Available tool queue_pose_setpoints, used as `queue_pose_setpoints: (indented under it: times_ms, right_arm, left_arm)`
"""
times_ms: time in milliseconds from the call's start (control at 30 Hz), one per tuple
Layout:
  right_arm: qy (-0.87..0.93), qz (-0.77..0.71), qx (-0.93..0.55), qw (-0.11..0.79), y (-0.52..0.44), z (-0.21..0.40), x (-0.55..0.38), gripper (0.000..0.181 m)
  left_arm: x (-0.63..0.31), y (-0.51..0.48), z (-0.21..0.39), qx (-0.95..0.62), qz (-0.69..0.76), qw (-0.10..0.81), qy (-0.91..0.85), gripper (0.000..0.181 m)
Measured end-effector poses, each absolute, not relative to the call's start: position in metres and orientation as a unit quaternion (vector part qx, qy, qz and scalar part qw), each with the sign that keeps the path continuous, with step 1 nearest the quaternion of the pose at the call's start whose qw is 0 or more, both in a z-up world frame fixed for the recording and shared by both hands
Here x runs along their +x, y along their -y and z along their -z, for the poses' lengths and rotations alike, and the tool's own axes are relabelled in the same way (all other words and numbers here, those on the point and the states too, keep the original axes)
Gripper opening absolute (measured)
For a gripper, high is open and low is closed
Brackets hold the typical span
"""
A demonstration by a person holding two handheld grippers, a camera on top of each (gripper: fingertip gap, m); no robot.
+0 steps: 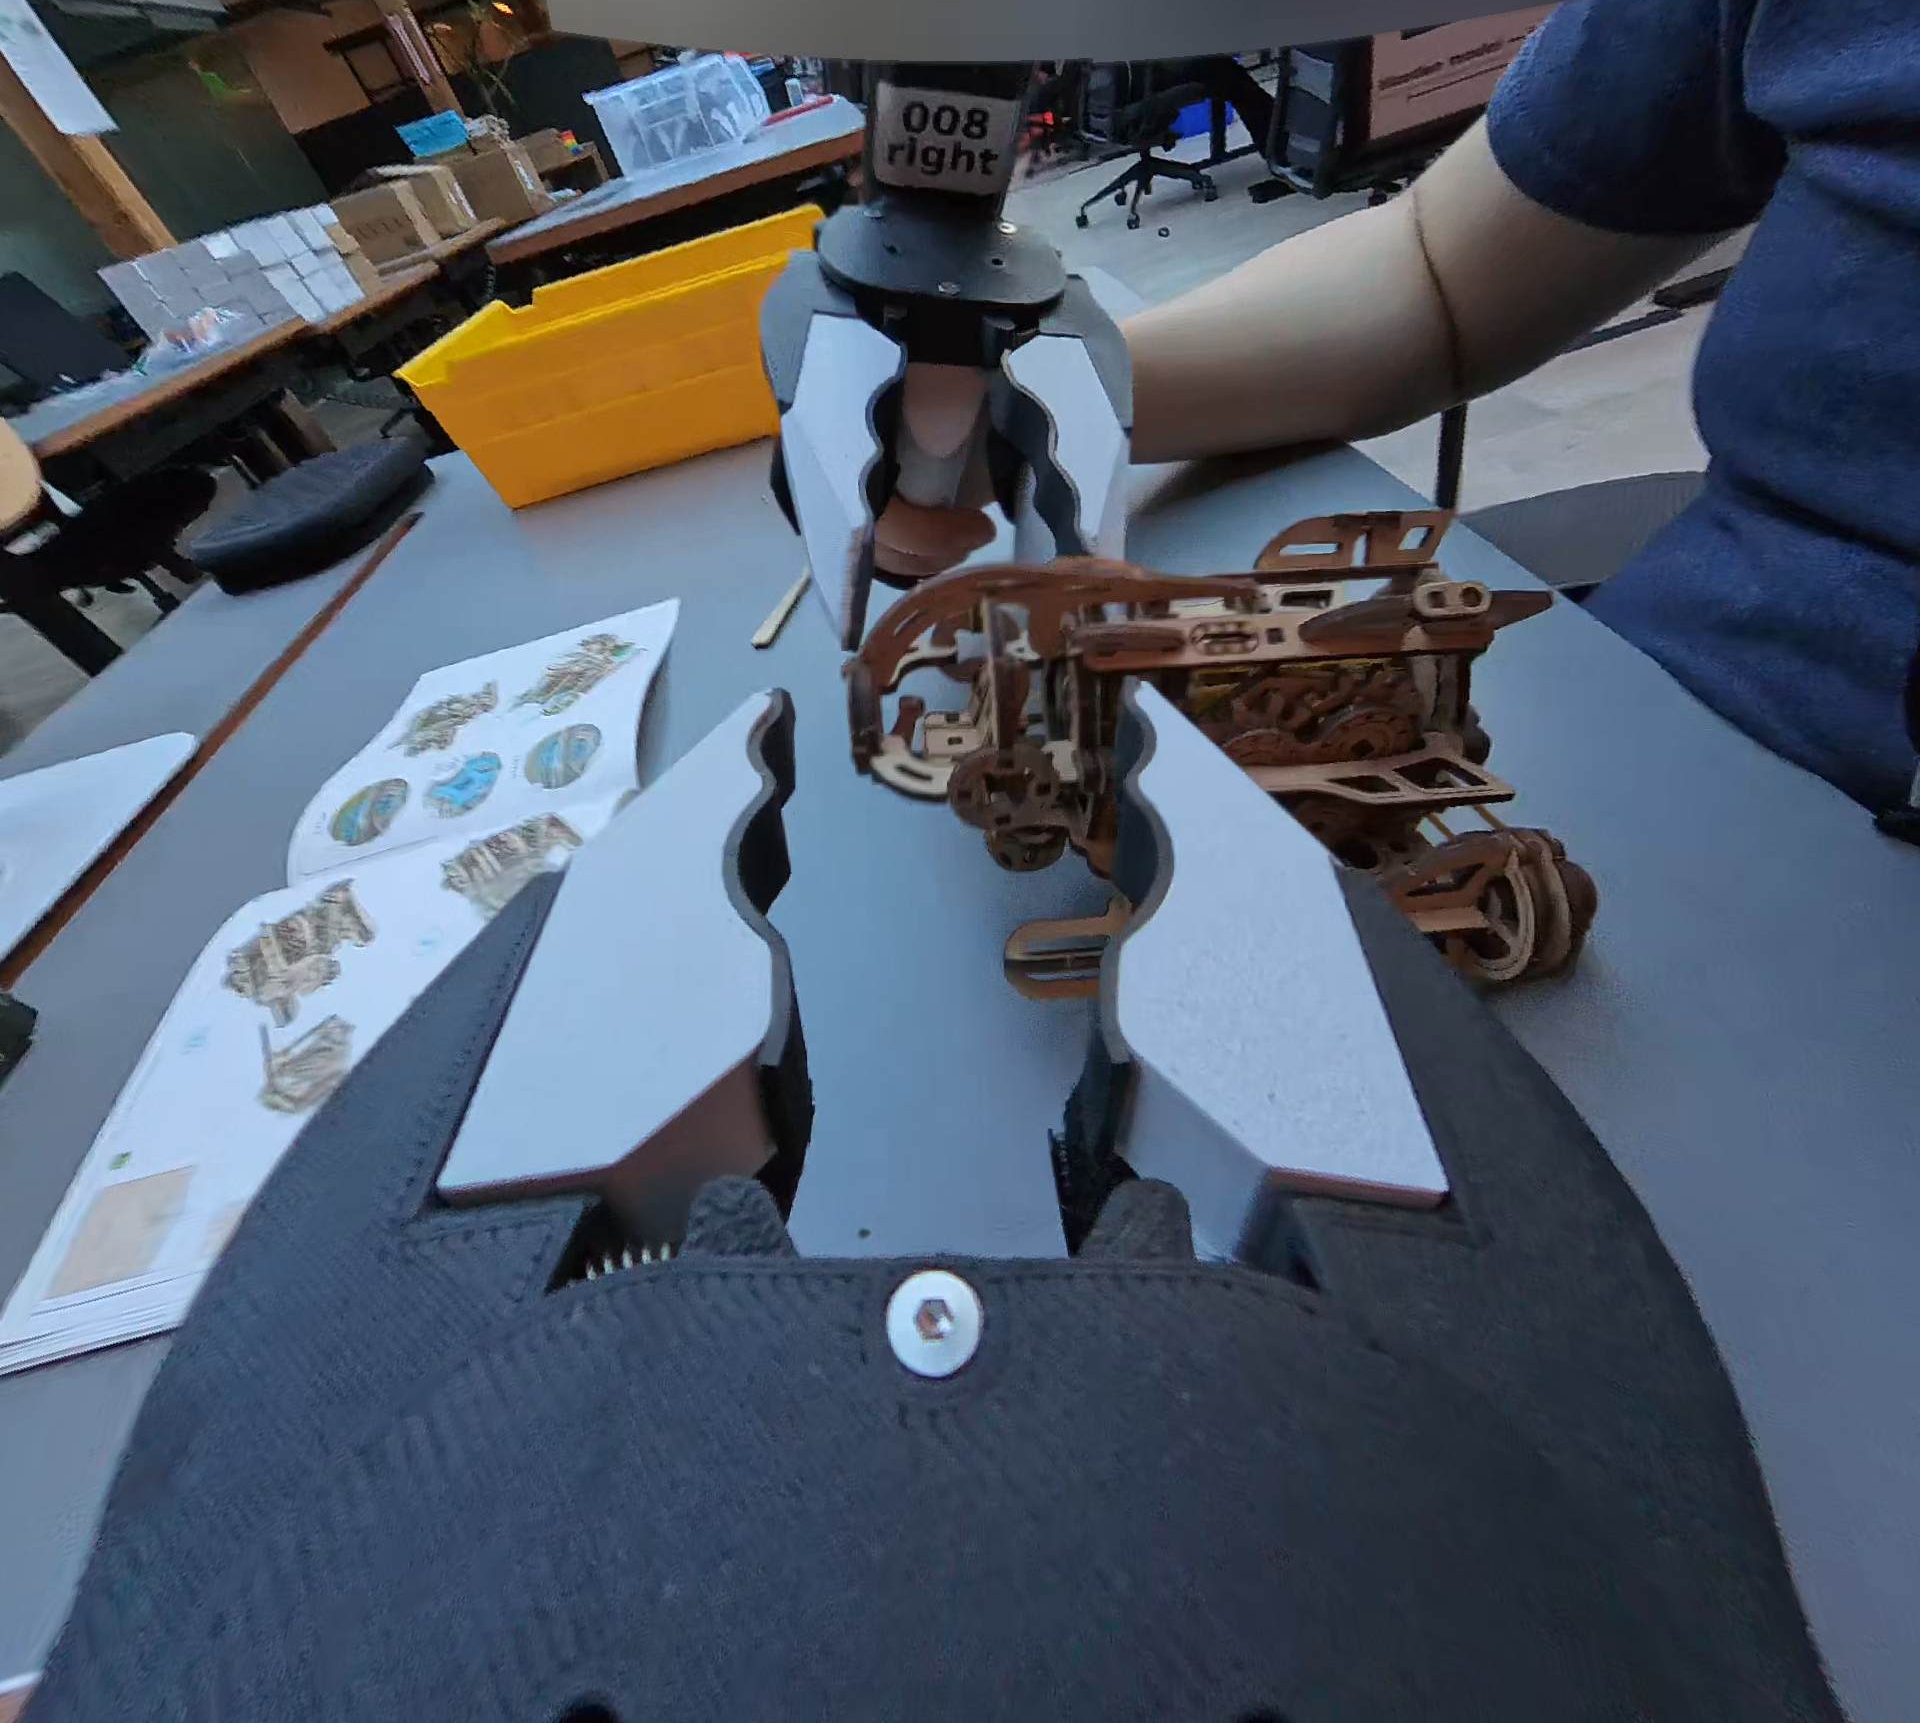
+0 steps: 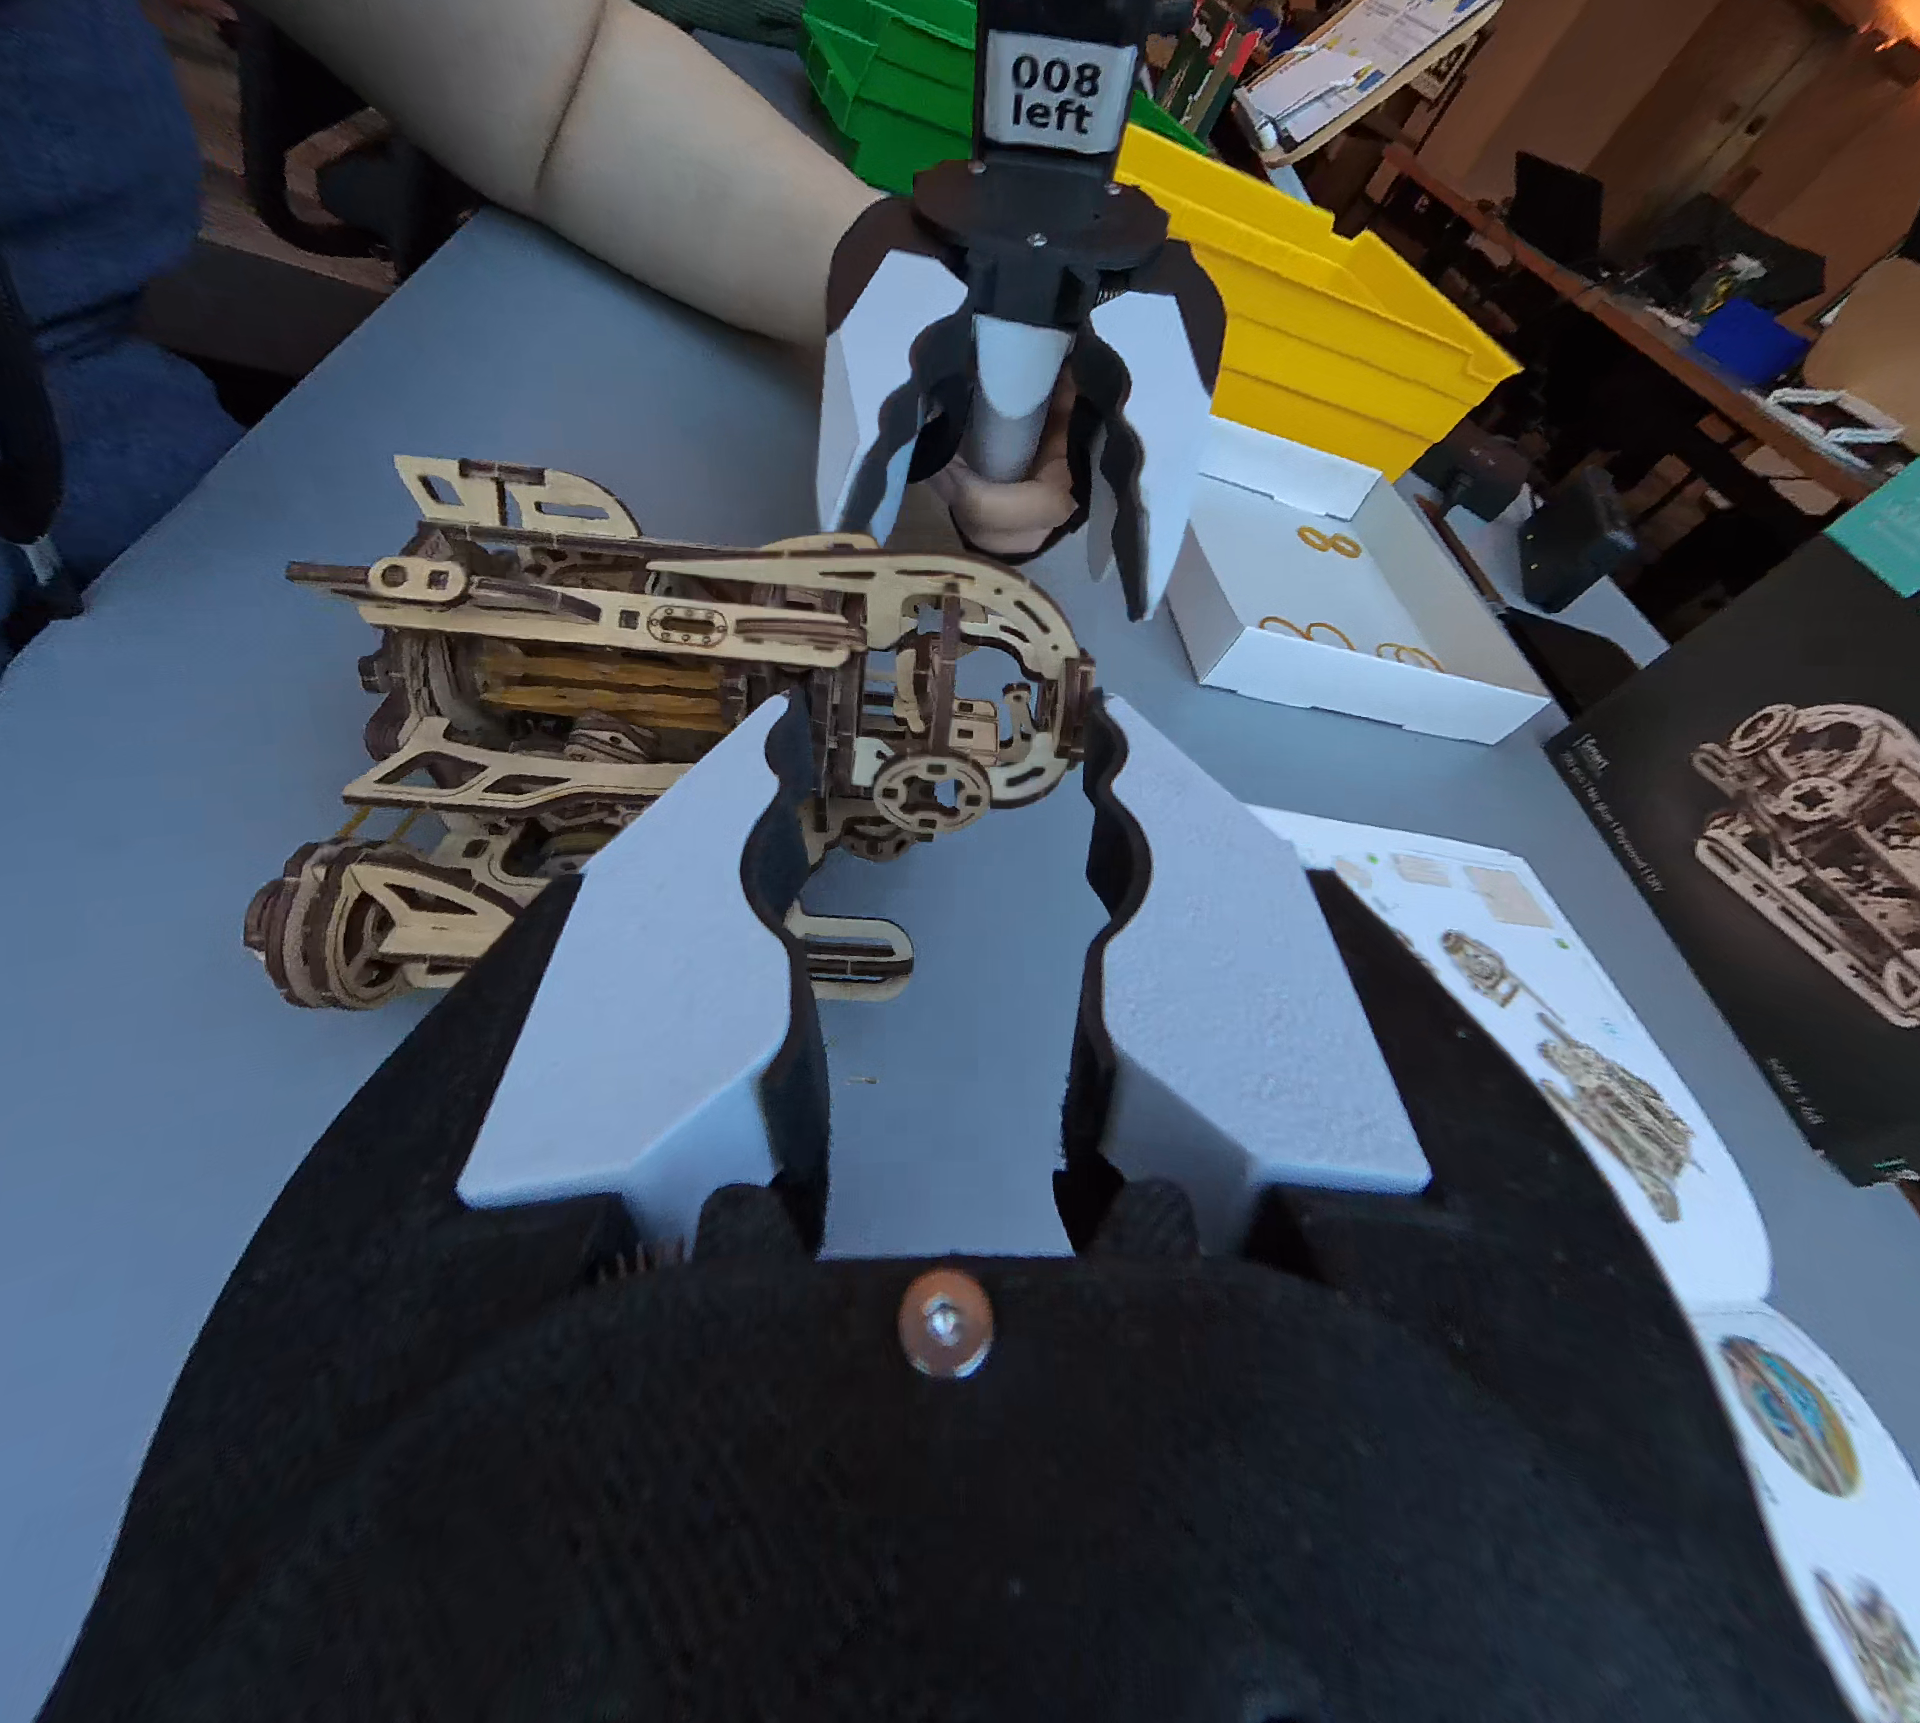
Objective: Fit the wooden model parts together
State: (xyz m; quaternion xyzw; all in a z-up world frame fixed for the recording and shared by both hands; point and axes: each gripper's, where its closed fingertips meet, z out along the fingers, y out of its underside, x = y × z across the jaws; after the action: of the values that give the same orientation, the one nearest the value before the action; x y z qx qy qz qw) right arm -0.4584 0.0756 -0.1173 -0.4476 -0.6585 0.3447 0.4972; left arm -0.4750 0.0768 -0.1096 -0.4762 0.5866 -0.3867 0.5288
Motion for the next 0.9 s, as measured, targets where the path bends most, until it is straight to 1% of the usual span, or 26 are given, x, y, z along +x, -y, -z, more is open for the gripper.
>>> queue_pose_setpoints:
  times_ms: [67,100,200,267,333,400,533,600,733,800,900]
  right_arm:
    - [0.668,-0.347,-0.449,0.481,-0.073,0.128,-0.460,0.034]
    - [0.668,-0.346,-0.452,0.480,-0.074,0.130,-0.462,0.030]
    - [0.663,-0.342,-0.453,0.488,-0.075,0.130,-0.462,0.037]
    - [0.655,-0.346,-0.460,0.489,-0.077,0.128,-0.458,0.041]
    - [0.649,-0.361,-0.462,0.485,-0.078,0.125,-0.455,0.046]
    - [0.647,-0.379,-0.477,0.459,-0.083,0.127,-0.453,0.052]
    - [0.663,-0.419,-0.494,0.375,-0.085,0.141,-0.457,0.062]
    - [0.664,-0.444,-0.498,0.337,-0.081,0.145,-0.461,0.060]
    - [0.643,-0.477,-0.492,0.341,-0.084,0.140,-0.464,0.059]
    - [0.643,-0.474,-0.491,0.348,-0.086,0.139,-0.463,0.059]
    - [0.648,-0.467,-0.482,0.359,-0.089,0.140,-0.466,0.060]
  left_arm:
    - [-0.472,-0.072,0.120,-0.493,0.403,0.488,-0.597,0.064]
    - [-0.471,-0.071,0.125,-0.504,0.404,0.474,-0.599,0.065]
    - [-0.471,-0.072,0.130,-0.513,0.409,0.475,-0.586,0.061]
    - [-0.474,-0.079,0.124,-0.519,0.407,0.496,-0.565,0.060]
    - [-0.479,-0.080,0.121,-0.534,0.414,0.488,-0.552,0.061]
    - [-0.483,-0.084,0.123,-0.555,0.398,0.478,-0.552,0.064]
    - [-0.483,-0.089,0.122,-0.577,0.367,0.470,-0.558,0.064]
    - [-0.480,-0.087,0.124,-0.587,0.371,0.453,-0.559,0.064]
    - [-0.477,-0.087,0.132,-0.600,0.376,0.429,-0.561,0.066]
    - [-0.478,-0.089,0.136,-0.608,0.379,0.416,-0.559,0.068]
    - [-0.479,-0.087,0.141,-0.616,0.392,0.396,-0.557,0.065]
